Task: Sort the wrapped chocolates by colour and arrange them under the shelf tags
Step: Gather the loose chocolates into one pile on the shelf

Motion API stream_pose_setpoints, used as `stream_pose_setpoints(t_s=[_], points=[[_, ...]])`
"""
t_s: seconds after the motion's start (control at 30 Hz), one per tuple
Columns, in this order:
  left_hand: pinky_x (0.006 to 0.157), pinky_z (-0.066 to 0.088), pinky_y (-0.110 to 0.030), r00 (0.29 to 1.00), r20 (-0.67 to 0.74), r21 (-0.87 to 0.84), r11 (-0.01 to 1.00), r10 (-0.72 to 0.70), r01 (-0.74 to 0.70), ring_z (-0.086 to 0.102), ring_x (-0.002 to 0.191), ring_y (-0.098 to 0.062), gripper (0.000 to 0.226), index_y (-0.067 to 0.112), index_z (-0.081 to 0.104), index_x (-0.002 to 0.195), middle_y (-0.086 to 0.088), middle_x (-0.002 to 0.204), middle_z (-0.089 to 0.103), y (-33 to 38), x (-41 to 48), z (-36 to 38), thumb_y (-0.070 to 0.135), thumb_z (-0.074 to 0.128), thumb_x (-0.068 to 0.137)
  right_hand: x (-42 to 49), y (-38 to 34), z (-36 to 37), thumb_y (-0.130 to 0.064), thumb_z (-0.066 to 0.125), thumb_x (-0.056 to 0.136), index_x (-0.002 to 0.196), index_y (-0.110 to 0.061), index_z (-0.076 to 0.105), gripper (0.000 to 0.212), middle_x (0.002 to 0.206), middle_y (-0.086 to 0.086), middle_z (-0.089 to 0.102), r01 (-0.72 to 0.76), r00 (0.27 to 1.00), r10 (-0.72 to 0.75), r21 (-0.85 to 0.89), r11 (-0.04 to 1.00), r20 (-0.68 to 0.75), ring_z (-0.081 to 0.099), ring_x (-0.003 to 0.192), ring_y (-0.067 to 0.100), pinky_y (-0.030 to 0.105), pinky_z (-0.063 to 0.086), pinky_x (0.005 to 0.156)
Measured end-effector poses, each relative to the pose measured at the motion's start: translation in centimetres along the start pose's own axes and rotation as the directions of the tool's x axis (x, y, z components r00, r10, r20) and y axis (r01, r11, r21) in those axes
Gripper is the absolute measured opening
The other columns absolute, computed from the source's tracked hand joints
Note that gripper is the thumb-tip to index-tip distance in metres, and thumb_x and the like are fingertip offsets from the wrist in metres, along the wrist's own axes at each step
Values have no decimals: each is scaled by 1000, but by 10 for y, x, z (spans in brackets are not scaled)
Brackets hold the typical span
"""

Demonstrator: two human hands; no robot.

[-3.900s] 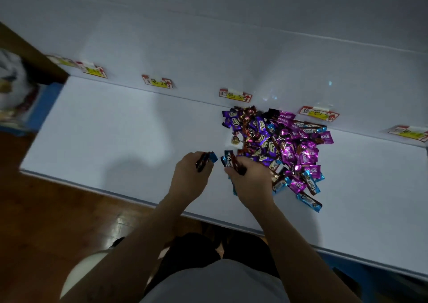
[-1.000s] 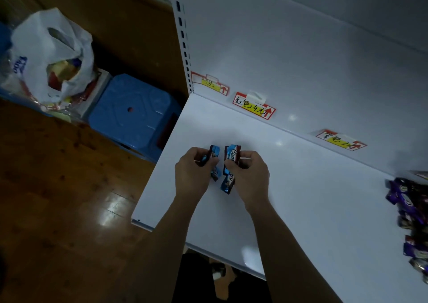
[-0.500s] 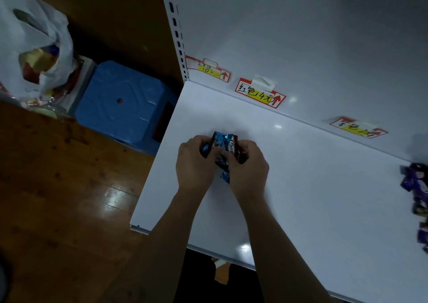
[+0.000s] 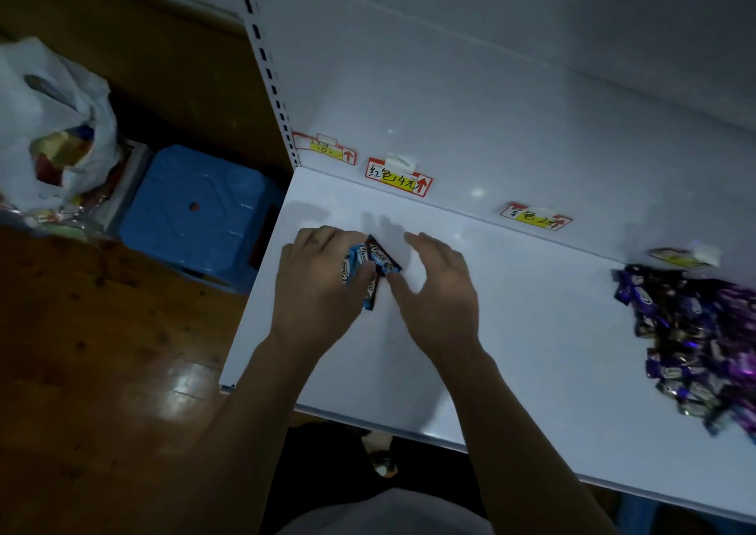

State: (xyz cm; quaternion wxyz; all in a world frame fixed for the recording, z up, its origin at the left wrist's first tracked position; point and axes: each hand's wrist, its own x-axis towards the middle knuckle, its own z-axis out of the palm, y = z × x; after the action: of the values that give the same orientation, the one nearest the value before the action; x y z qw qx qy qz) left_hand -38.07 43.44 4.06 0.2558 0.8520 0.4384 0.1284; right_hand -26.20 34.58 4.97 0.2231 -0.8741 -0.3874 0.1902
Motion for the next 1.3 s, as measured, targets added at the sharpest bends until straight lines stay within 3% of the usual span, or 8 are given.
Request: stream_pose_setpoints(t_s=[0.07,0.17,0.43,0.7,0.87,1.0,1.1,1.3], points=[[86,43,-35,999,-44,2,1000,30,-30,57,105,-26,35,16,65,113,-5,110,67,26,-2,-21,38,62,86,-5,-1,-36,-38,64,89,137,-24,50,53,142,-2,50,8,1000,-8,-11,1000,-4,40,132,15,28,33,106],[96,38,-38,996,-29,-34,996,82,-83,51,117,-24,36,20,63,119,-3,121,64,73,3,-48,39,64,88,-10,4,-93,-33,68,87,133,-24,55,50,138,0,54,78,985,-77,4,997,-155,44,129,18,31,34,106],[83,45,-36,894,-82,34,898,441,-439,61,98,-22,38,17,67,109,1,105,68,205,-9,-54,45,58,85,-59,53,-211,-34,66,88,126,-22,60,41,129,-2,60,125,910,-106,22,992,-402,48,121,16,28,35,99],[87,45,-34,829,130,-55,839,544,-541,64,93,-13,30,26,69,100,10,99,70,312,-102,8,47,57,82,-178,188,-267,-36,67,87,126,-24,61,42,127,-4,61,-123,885,129,43,992,-448,51,118,18,30,41,96],[85,38,-29,724,188,-86,746,663,-661,63,93,-12,29,24,70,100,10,98,70,377,-151,46,45,55,85,-250,256,-293,-35,70,85,120,-25,64,37,121,-3,64,-220,805,255,130,967,-535,54,112,18,28,42,89],[80,35,-27,637,222,-75,664,739,-744,64,90,-13,33,22,71,100,8,97,72,419,-174,65,45,53,85,-291,290,-305,-36,69,84,120,-24,64,38,123,-3,64,-258,764,318,185,948,-561,55,115,18,33,45,93],[76,38,-27,597,234,-60,624,768,-779,64,85,-14,30,22,71,98,7,93,71,435,-186,82,45,55,85,-312,308,-304,-35,71,84,119,-24,65,37,121,-4,65,-288,727,350,201,936,-590,56,112,17,29,44,90],[72,43,-30,568,267,-59,602,778,-797,64,81,-17,28,18,70,96,4,90,71,440,-195,109,41,57,83,-319,328,-291,-44,64,87,125,-29,60,42,129,-9,60,-366,755,418,204,908,-506,51,120,14,29,41,96]])
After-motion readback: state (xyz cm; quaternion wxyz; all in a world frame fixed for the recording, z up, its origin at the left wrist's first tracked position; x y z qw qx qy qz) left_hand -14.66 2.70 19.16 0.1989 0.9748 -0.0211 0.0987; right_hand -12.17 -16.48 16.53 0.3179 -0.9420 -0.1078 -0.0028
